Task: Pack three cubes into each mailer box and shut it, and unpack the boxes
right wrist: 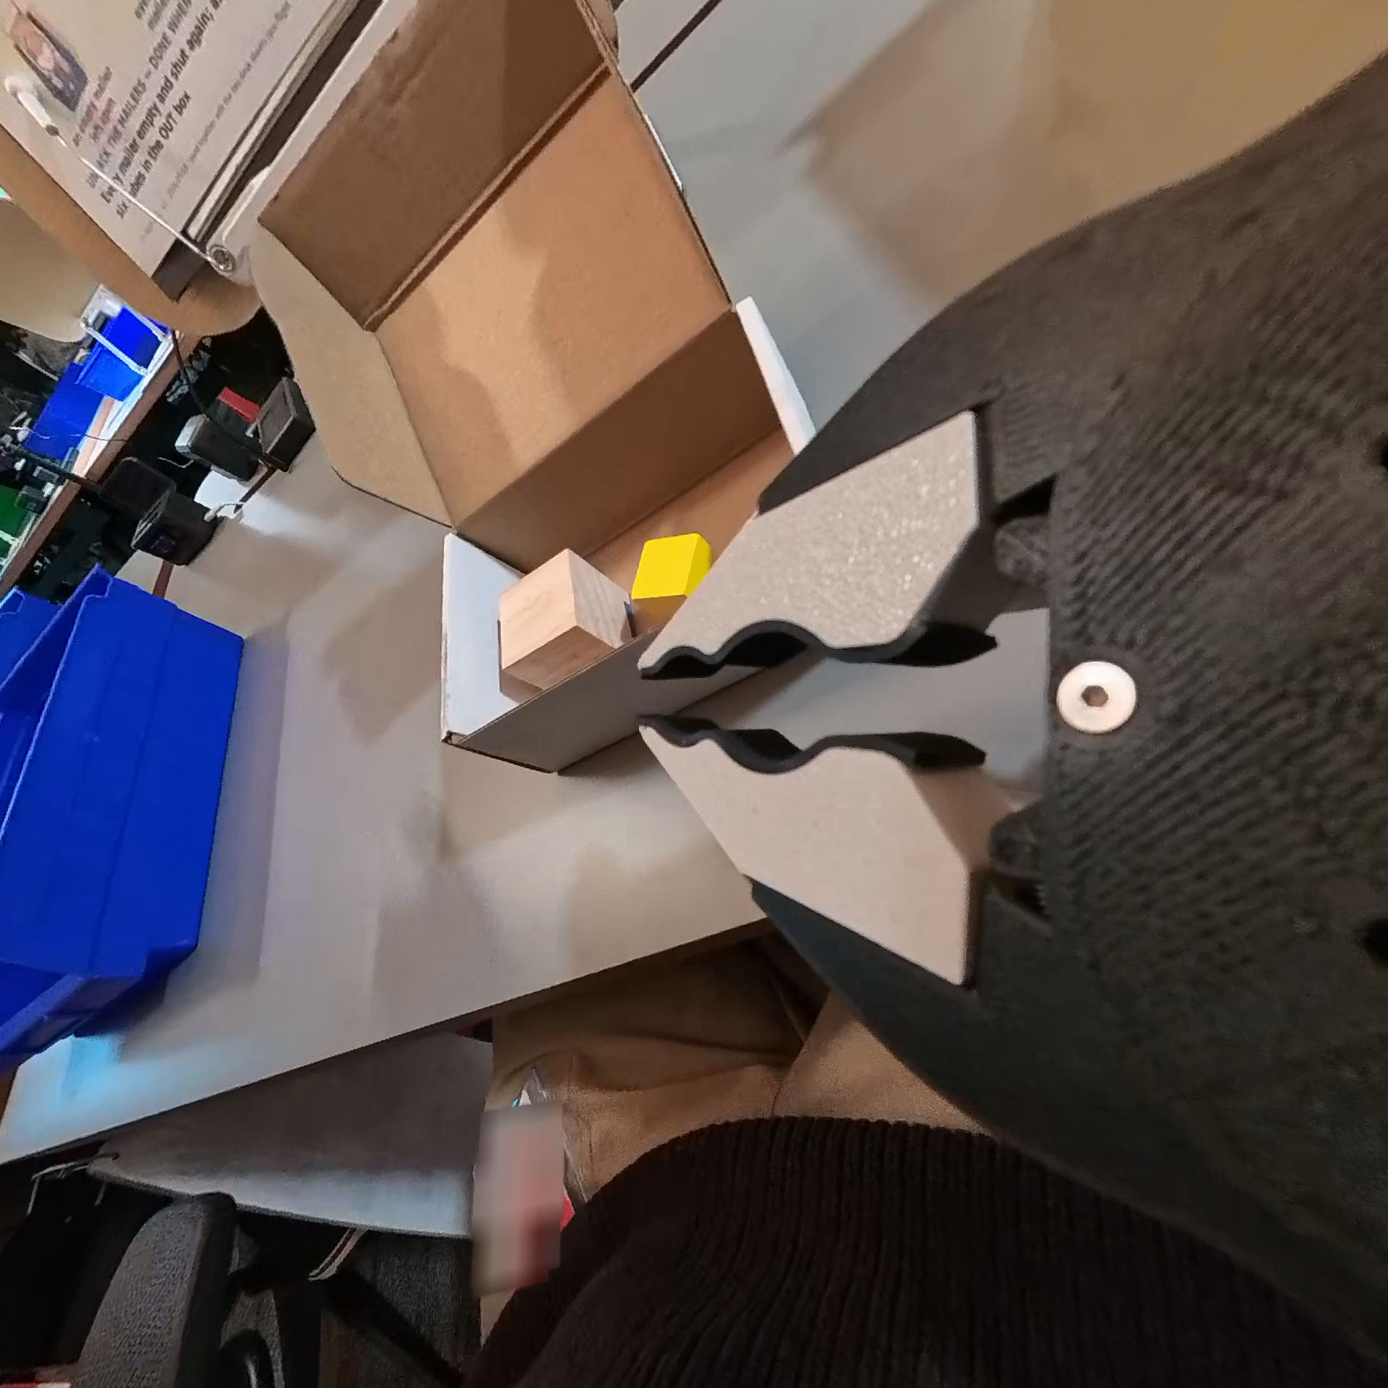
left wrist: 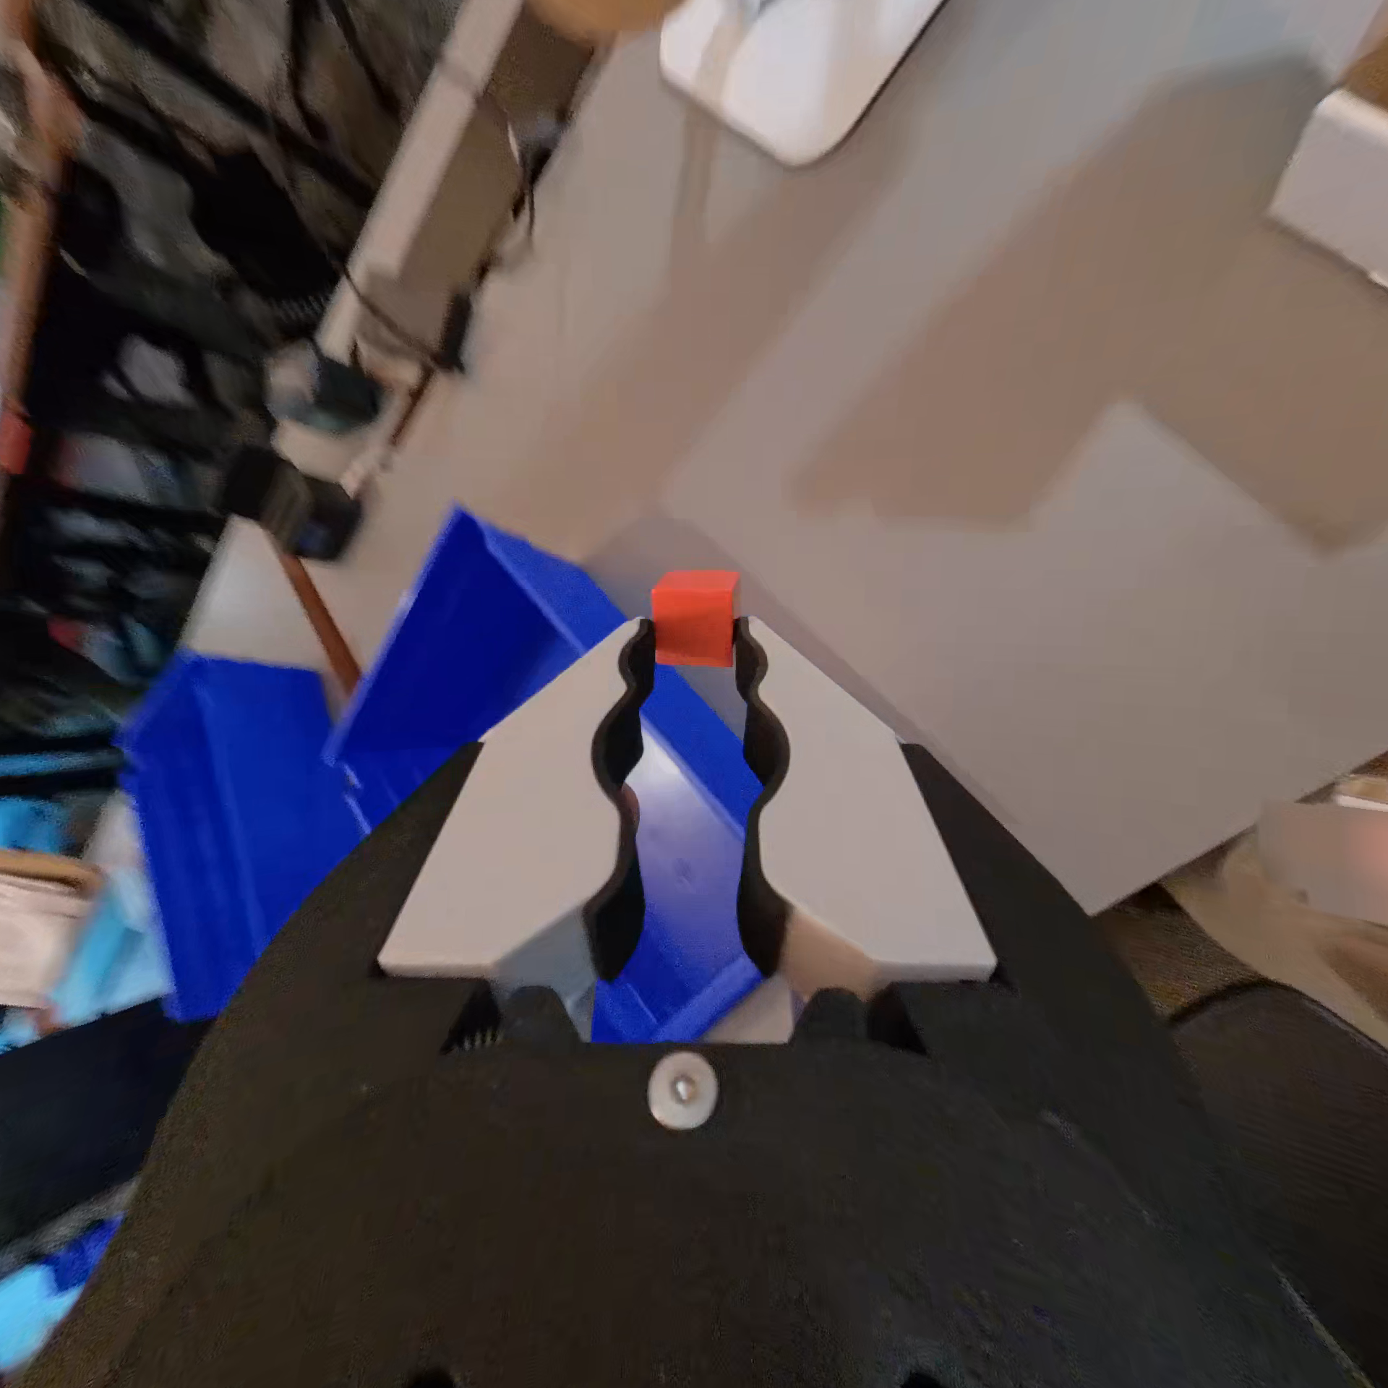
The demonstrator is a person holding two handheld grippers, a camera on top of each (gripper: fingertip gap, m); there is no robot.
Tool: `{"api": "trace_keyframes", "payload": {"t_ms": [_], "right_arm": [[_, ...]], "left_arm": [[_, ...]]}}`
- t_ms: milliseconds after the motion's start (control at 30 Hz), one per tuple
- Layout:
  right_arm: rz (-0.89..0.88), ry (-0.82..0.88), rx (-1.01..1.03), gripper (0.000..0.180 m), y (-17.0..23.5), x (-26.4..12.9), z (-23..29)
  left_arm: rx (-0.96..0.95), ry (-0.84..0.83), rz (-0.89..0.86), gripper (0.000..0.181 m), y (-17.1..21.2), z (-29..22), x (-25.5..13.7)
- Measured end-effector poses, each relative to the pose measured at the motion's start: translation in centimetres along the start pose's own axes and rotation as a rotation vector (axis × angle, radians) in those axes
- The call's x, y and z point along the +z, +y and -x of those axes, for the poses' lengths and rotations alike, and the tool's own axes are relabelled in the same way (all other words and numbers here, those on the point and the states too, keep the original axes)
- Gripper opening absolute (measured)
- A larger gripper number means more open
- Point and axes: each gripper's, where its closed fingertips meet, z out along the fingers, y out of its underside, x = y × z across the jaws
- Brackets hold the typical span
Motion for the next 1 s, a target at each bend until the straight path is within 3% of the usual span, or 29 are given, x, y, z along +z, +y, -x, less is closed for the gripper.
{"api": "trace_keyframes", "payload": {"t_ms": [67, 167, 267, 367, 500, 700, 867, 1000], "right_arm": [[0.017, 0.017, -0.004, 0.008, 0.2, -0.2, -0.3], [-0.004, 0.041, 0.020, 0.006, -0.2, -0.9, -0.9], [-0.236, 0.044, 0.199, 0.002, -3.8, -3.2, -2.4], [-0.401, 0.075, 0.412, 0.003, -4.9, -5.9, -5.4], [-0.405, 0.165, 0.577, 0.009, -3.0, -7.4, -8.6], [-0.451, 0.113, 0.719, 0.011, -2.7, -7.9, -9.0], [-0.432, 0.104, 0.740, 0.011, -2.1, -7.7, -8.9], [-0.436, 0.096, 0.780, 0.010, -1.7, -7.6, -9.2]], "left_arm": [[0.112, -0.013, -0.055, 0.022, -4.0, -2.3, -0.5], [0.244, 0.113, -0.149, 0.022, -9.8, -8.5, -0.6], [0.360, 0.333, -0.225, 0.022, -14.3, -16.7, 0.1], [0.476, 0.507, -0.216, 0.022, -16.7, -24.2, 2.5], [0.627, 0.607, -0.160, 0.022, -17.9, -30.1, 6.5], [0.639, 0.729, -0.033, 0.022, -17.6, -33.6, 10.3], [0.686, 0.663, -0.029, 0.024, -17.1, -33.2, 11.6], [0.677, 0.634, -0.066, 0.050, -16.9, -32.0, 11.6]]}}
